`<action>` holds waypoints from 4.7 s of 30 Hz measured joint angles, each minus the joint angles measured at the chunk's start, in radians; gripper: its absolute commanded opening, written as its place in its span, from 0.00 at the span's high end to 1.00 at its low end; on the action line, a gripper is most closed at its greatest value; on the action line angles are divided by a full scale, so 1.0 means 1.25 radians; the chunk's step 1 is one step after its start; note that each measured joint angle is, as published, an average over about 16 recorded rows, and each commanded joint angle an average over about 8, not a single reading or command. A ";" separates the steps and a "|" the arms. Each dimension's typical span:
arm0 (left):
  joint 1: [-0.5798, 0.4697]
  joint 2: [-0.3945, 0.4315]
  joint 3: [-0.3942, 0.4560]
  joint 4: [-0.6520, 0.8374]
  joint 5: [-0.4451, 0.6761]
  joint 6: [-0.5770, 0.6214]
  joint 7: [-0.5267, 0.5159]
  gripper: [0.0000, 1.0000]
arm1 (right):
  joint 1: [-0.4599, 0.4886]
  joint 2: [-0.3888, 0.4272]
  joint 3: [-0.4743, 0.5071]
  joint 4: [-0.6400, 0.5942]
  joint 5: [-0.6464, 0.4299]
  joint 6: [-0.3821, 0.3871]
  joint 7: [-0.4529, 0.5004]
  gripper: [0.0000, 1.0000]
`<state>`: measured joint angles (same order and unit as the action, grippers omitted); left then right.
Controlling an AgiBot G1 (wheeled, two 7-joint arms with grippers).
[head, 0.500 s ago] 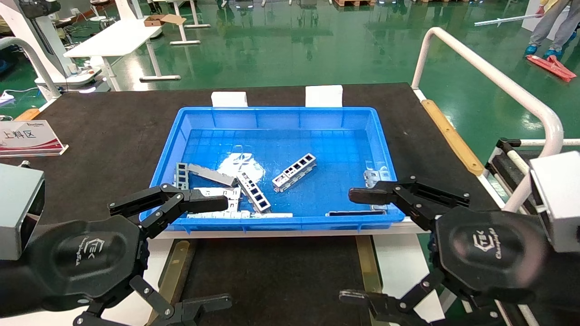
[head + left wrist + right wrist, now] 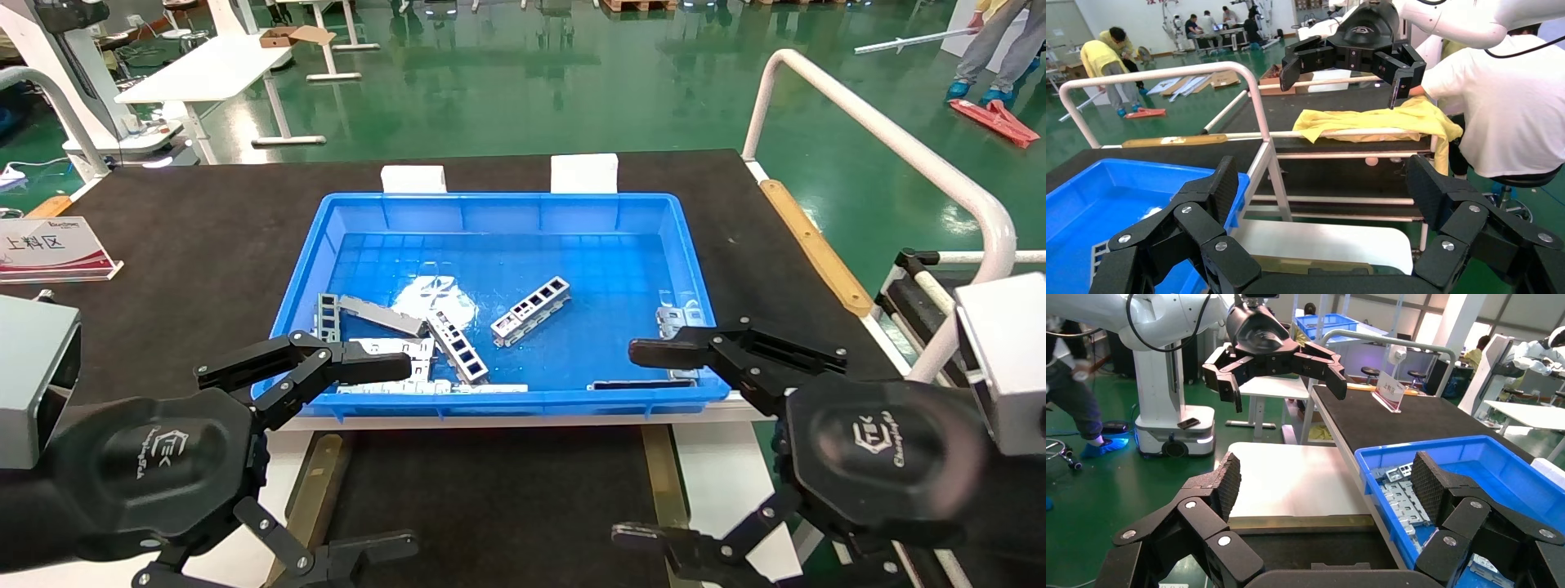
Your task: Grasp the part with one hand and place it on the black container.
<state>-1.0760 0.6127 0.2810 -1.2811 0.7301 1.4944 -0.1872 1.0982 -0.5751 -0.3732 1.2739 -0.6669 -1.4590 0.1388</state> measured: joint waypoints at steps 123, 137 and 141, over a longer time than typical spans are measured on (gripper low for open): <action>-0.300 0.603 0.595 0.673 0.182 -0.835 0.190 1.00 | 0.000 0.000 -0.001 0.000 0.001 0.000 -0.001 1.00; -0.299 0.603 0.645 0.678 0.106 -0.855 0.213 1.00 | 0.000 0.000 -0.001 0.000 0.001 0.000 -0.001 1.00; -0.299 0.602 0.654 0.678 0.085 -0.858 0.223 1.00 | 0.001 0.000 -0.001 0.000 0.001 0.000 -0.001 1.00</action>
<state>-1.4503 1.3656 1.0985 -0.4333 0.8359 0.4215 0.0916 1.0989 -0.5748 -0.3745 1.2733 -0.6661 -1.4589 0.1380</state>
